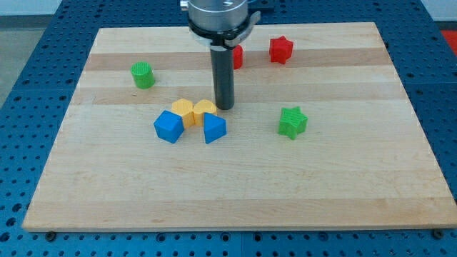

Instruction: Push the blue triangle right to the blue cube

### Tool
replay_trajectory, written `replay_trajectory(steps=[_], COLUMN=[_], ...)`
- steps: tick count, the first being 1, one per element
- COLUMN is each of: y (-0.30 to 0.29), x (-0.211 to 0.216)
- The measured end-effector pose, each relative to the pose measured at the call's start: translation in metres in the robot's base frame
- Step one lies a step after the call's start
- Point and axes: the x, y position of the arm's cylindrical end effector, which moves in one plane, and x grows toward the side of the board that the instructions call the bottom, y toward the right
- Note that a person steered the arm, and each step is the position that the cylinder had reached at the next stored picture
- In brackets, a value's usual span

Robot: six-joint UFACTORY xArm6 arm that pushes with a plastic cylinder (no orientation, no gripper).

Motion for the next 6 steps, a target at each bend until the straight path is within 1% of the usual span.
replay_trajectory(steps=[1, 3, 6], y=[0.015, 0.017, -0.025], x=[0.007, 0.052, 0.058])
